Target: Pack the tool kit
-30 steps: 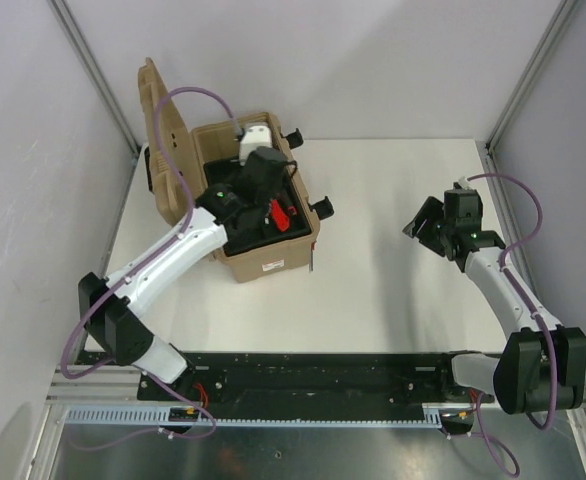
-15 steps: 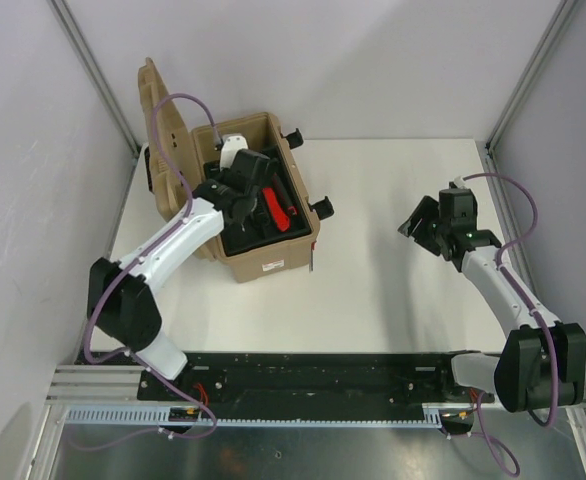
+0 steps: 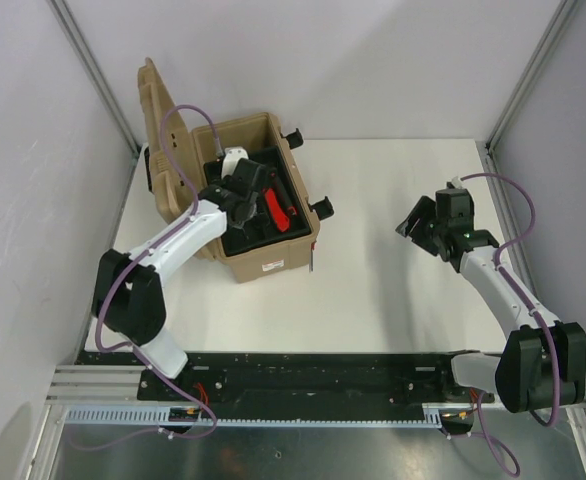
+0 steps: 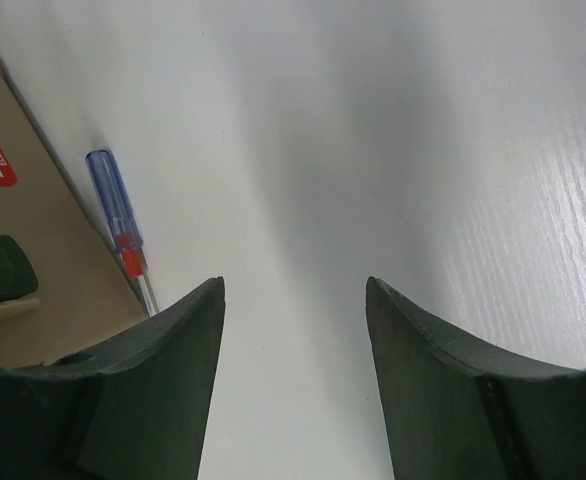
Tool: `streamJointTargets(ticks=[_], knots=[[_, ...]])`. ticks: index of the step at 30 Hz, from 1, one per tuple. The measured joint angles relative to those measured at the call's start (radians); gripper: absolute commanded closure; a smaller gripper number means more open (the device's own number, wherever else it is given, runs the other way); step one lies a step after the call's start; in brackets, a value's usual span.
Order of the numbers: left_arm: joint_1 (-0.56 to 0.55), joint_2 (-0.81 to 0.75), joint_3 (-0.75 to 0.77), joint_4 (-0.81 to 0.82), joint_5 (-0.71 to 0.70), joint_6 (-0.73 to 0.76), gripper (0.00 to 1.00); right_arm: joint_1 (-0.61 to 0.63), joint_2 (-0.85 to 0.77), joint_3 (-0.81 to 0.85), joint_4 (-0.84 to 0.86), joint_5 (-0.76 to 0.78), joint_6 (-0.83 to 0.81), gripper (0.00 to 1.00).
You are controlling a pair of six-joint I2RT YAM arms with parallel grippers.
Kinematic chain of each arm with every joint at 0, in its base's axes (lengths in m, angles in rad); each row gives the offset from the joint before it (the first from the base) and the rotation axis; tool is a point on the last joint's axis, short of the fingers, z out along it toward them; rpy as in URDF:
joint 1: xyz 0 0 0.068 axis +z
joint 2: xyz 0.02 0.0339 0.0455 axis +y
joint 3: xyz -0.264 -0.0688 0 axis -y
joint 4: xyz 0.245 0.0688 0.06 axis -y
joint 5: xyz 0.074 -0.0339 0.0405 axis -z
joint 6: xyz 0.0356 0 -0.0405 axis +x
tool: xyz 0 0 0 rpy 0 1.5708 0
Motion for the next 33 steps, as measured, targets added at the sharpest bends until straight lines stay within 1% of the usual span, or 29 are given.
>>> streamJointTargets(ticks=[2,5,11,16,19,23,26,30,33], knots=[[-0.006,-0.003,0.003,0.006,0.0,0.009,0.25,0.004,0.0,0.0,0.0,0.002,0.001,0.37],[-0.007,-0.039,0.031,0.013,0.01,0.008,0.19,0.018,0.0,0.0,0.0,0.007,0.004,0.38],[-0.031,-0.082,0.104,-0.03,-0.001,0.055,0.13,0.046,0.002,0.0,0.0,0.026,0.007,0.38],[-0.144,-0.106,0.207,-0.034,0.041,0.137,0.11,0.064,0.011,0.0,0.001,0.035,0.011,0.37],[-0.219,-0.116,0.245,-0.019,0.113,0.175,0.13,0.078,0.024,0.0,0.002,0.038,0.014,0.37],[-0.313,-0.112,0.24,-0.004,0.206,0.217,0.18,0.098,0.037,0.0,0.012,0.038,0.014,0.37],[-0.386,-0.1,0.212,0.026,0.274,0.238,0.26,0.104,0.039,0.0,0.014,0.038,0.014,0.38],[-0.467,-0.048,0.185,0.063,0.333,0.252,0.42,0.098,0.038,0.0,0.009,0.05,0.014,0.38],[-0.518,0.011,0.166,0.092,0.357,0.268,0.47,0.076,0.036,0.0,-0.009,0.06,0.014,0.39]])
